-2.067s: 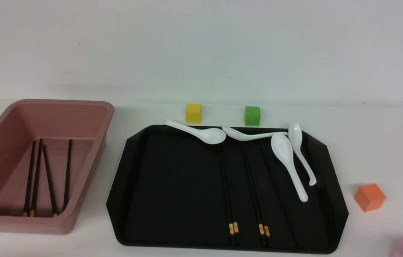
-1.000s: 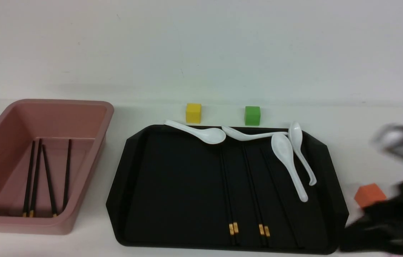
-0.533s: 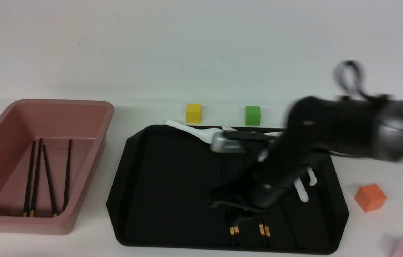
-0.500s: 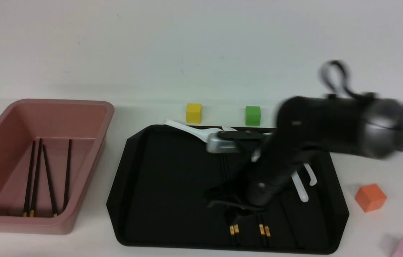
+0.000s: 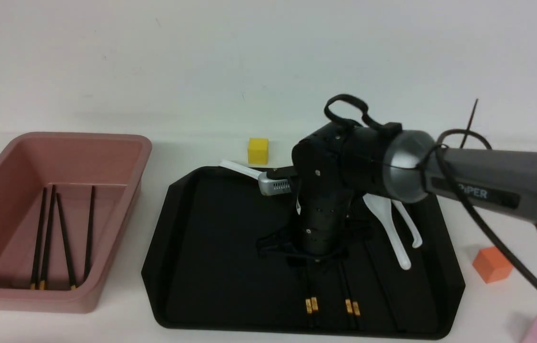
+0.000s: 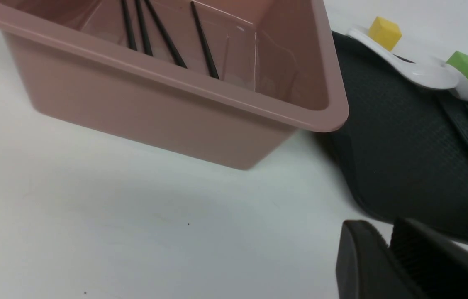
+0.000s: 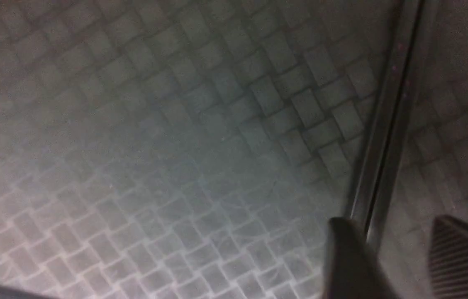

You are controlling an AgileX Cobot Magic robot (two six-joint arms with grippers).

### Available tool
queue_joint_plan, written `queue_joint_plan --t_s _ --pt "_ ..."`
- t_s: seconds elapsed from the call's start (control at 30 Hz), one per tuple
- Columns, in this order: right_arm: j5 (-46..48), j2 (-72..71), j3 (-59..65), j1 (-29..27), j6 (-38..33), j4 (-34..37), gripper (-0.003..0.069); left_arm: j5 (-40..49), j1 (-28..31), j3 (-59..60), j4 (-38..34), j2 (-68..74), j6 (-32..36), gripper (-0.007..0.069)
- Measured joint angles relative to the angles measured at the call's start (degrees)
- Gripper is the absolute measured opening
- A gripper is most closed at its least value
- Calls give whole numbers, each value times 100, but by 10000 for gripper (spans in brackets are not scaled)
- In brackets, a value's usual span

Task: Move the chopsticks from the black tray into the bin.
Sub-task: Use the right arm to grab a pair of chopsticks, then use the right arm to put the chopsticks into the lunch box

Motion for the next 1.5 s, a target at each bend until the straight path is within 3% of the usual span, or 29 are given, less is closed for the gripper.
queue_joint_plan --t_s 0.1,0.23,0.43,0.53,0.57,0.87,1.07,1.2,1.4,1.5 --pt "-16 109 -12 4 0 -54 393 0 0 0 0 0 0 124" --pt "-16 250 -12 4 0 -46 407 4 0 0 0 0 0 127" --pt "144 285 -49 4 -80 230 291 -1 0 0 0 0 0 127" --pt "305 285 -78 4 -168 362 153 -1 0 0 0 0 0 127" --pt "357 285 -95 4 -189 381 138 -1 0 0 0 0 0 127" --pt "1526 323 -975 4 -421 550 141 4 0 0 0 0 0 143" --pt "1619 262 -1747 46 -1052 1686 141 4 0 0 0 0 0 145" --pt "1478 193 -2595 220 -2031 3189 141 4 0 0 0 0 0 149" --pt "-435 325 -3145 617 -3576 4793 141 5 0 0 0 0 0 156" --pt "-1064 523 -3278 768 -4026 5203 141 10 0 0 0 0 0 158"
